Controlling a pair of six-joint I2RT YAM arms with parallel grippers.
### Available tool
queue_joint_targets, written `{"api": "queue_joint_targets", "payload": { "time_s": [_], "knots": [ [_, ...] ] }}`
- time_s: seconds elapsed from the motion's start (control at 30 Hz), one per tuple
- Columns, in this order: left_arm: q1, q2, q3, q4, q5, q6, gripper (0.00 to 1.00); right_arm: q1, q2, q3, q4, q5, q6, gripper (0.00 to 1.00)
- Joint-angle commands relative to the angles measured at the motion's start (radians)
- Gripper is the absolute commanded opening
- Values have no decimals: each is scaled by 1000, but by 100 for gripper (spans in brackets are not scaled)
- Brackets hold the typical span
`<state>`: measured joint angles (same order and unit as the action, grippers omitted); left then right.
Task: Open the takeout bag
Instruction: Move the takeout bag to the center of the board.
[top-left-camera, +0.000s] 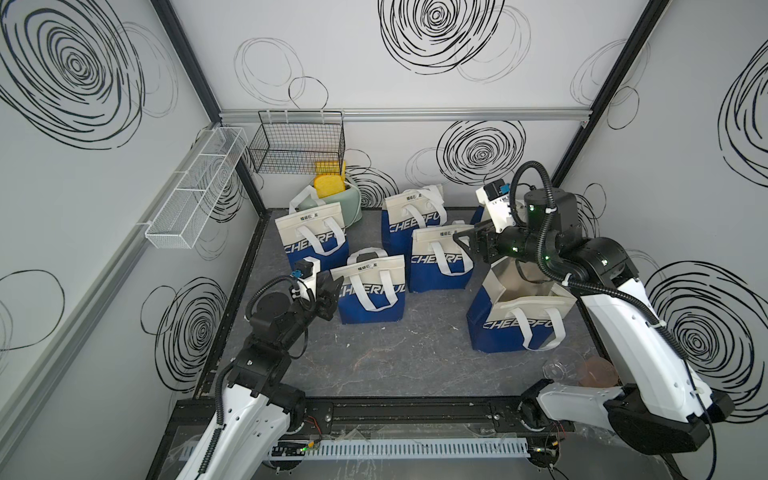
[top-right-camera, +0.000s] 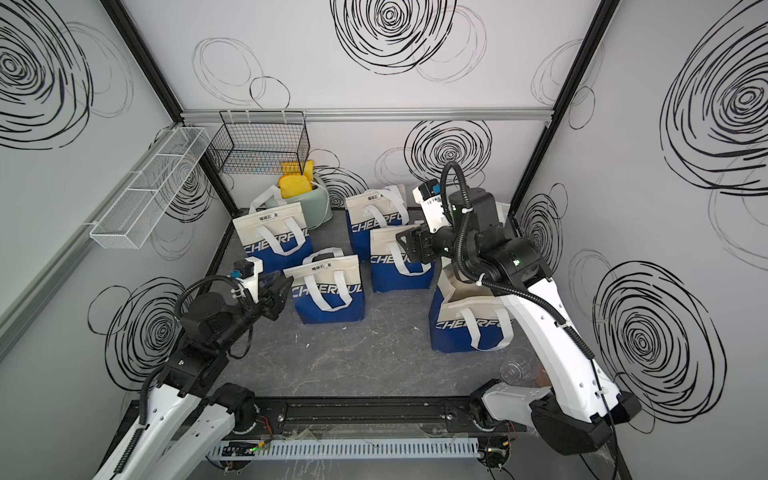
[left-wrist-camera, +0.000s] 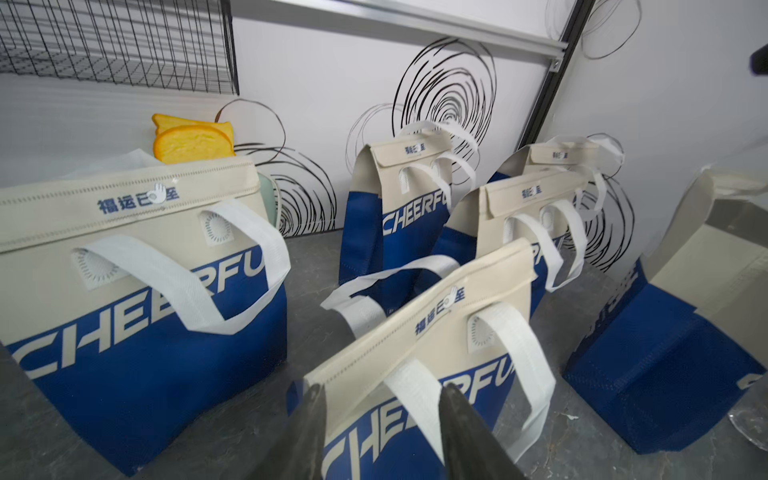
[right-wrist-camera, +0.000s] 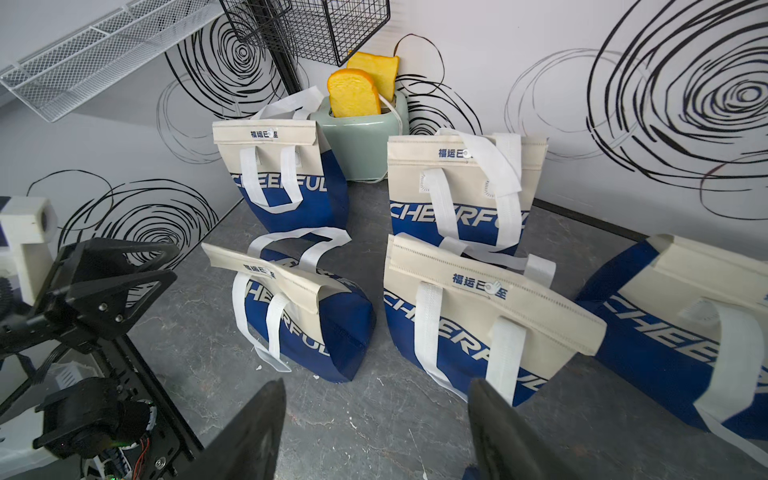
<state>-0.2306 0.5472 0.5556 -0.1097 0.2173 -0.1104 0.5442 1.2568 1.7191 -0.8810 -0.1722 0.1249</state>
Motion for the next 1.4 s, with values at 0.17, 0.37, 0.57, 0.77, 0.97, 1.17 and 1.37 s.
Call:
{"api": "queue_joint_targets", "payload": {
  "time_s": [0.17, 0.37, 0.57, 0.77, 0.97, 1.17, 1.37],
  "knots": [
    [185, 75, -144, 160, 341, 108, 38, 38, 12, 16, 63, 15, -28, 72],
    [228, 160, -176, 277, 464, 172, 37, 78, -18, -29, 52, 75, -52, 73],
    [225, 205, -194, 410, 511, 182, 32, 92, -49, -83, 46, 85, -51, 73],
    [217, 260, -186, 472, 494, 194, 28, 109, -47, -113, 46, 81, -44, 73],
    [216, 272, -143, 394, 439, 251, 31, 121, -31, -102, 43, 90, -49, 73],
    [248, 189, -152, 278, 430, 267, 54, 123, -36, -110, 39, 108, -55, 73],
    [291, 141, -178, 256, 416, 267, 64, 125, -40, -135, 50, 120, -59, 73]
  ]
}}
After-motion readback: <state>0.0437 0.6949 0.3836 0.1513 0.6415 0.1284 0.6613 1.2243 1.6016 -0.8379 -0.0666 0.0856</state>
